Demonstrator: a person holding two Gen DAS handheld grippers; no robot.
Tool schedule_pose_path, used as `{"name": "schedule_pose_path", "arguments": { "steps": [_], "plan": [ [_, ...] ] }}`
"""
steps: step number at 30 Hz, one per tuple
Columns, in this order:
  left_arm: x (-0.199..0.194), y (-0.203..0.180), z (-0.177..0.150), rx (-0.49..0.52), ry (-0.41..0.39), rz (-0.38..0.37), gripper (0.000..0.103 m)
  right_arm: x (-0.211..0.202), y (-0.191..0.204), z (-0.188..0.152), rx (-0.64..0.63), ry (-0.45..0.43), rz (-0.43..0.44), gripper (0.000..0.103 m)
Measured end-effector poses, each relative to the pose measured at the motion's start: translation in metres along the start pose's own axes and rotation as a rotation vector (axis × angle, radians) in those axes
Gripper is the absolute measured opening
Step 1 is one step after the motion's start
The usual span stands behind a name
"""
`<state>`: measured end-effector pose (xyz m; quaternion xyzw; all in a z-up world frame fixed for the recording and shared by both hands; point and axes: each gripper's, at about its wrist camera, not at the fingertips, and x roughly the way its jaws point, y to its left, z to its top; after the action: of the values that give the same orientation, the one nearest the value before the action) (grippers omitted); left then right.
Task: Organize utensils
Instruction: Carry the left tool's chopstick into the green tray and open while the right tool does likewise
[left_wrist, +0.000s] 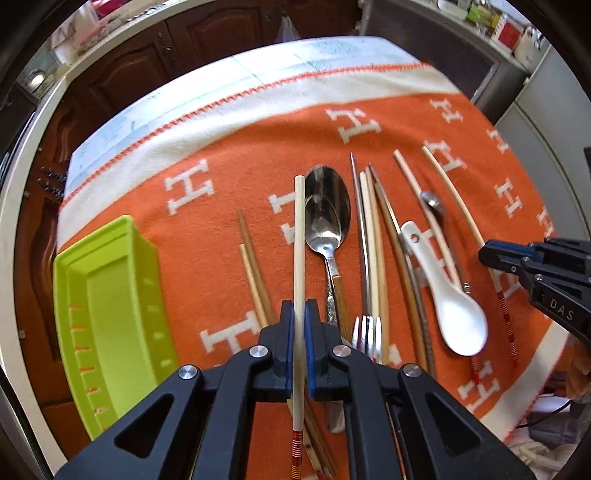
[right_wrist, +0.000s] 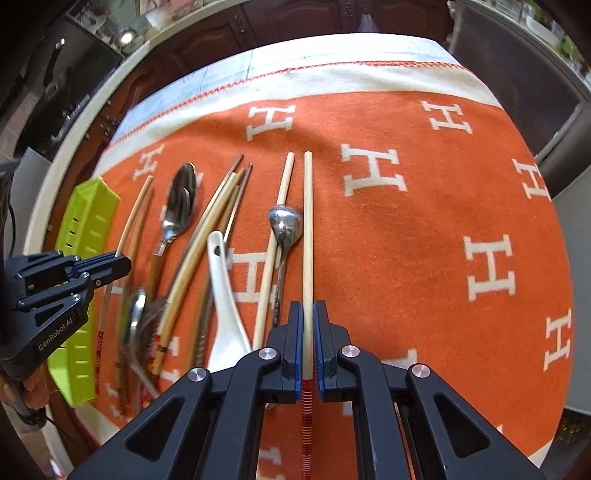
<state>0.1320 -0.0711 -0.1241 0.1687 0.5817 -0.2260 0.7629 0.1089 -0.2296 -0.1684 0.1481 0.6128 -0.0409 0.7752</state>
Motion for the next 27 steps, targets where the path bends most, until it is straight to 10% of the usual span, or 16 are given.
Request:
{"name": "schedule_pose_path", "arguments": {
  "steps": [13, 27],
  "plan": [
    [-0.087, 0.074, -0.036, -0.162, -0.091, 0.178, 0.003, -0.070, 0.081, 0.008, 0.023, 0.013, 0.346, 0.005],
    [-0.046, 0.171, -0.083, -0.309, 0.079, 0.261, 0.003, -0.001, 0.228, 0.024, 0.055, 0.106, 0.486, 0.005]
  ]
}}
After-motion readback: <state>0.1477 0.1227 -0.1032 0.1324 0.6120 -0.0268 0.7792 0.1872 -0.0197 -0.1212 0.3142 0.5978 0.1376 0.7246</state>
